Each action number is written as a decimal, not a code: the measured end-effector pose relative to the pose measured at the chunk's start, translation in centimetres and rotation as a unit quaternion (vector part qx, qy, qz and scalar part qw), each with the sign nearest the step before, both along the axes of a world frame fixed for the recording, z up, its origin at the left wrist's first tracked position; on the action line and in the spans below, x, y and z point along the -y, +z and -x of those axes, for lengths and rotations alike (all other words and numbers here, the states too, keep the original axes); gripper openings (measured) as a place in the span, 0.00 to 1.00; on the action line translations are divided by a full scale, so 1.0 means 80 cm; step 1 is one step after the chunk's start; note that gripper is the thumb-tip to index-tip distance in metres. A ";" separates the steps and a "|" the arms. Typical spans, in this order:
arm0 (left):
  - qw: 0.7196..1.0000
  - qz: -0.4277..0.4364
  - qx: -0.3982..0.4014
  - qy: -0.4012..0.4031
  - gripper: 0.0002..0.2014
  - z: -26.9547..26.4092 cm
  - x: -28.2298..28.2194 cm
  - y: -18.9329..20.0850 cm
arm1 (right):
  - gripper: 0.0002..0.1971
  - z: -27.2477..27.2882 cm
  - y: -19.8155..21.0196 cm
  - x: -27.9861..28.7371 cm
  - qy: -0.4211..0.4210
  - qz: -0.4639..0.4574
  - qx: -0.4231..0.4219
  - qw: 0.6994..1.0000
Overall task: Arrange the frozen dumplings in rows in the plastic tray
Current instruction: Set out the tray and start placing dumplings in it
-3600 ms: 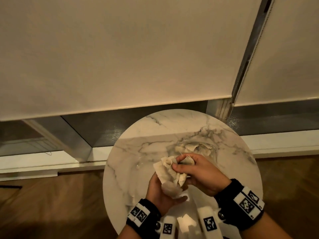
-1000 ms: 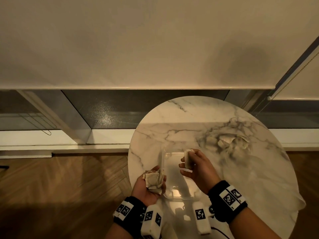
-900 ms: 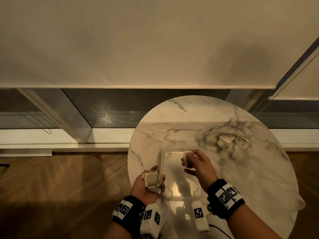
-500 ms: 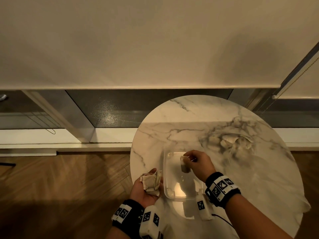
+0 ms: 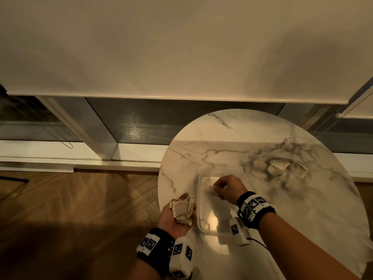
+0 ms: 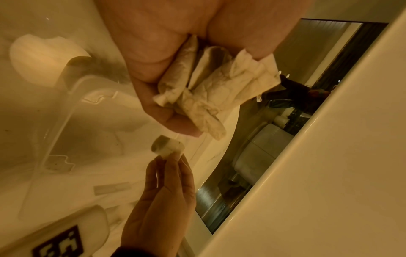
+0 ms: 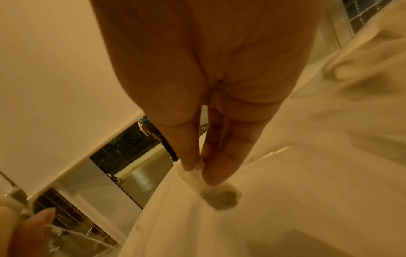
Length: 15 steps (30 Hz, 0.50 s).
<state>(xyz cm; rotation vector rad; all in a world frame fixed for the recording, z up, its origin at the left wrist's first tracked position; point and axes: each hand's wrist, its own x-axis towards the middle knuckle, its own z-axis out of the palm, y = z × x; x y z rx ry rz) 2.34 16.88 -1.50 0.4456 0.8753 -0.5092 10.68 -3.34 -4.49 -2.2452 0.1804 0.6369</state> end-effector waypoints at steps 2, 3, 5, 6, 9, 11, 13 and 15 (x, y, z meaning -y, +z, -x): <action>1.000 -0.011 0.008 -0.008 0.09 -0.001 0.001 -0.002 | 0.05 -0.010 -0.004 -0.005 0.037 0.039 0.009 0.999; 1.000 -0.017 0.012 -0.015 0.08 -0.002 0.002 -0.002 | 0.05 -0.015 -0.007 -0.007 0.045 0.054 0.015 0.997; 1.000 -0.018 0.015 -0.021 0.08 -0.002 0.003 -0.004 | 0.03 -0.027 -0.013 -0.012 0.051 0.067 0.019 0.996; 1.000 -0.018 0.015 -0.017 0.08 -0.002 0.003 -0.006 | 0.03 -0.032 -0.016 -0.014 0.049 0.070 0.024 0.996; 1.000 -0.018 0.007 0.005 0.10 0.000 0.003 -0.012 | 0.03 -0.047 -0.027 -0.019 0.040 0.084 0.044 0.995; 1.000 -0.019 0.006 0.022 0.11 0.001 0.003 -0.014 | 0.02 -0.054 -0.031 -0.022 0.029 0.090 0.063 0.994; 0.999 -0.022 0.017 0.024 0.09 0.002 0.003 -0.012 | 0.03 -0.059 -0.034 -0.023 0.023 0.090 0.072 0.993; 0.999 -0.029 0.031 0.011 0.13 0.005 0.001 -0.011 | 0.04 -0.061 -0.037 -0.023 0.026 0.092 0.072 0.993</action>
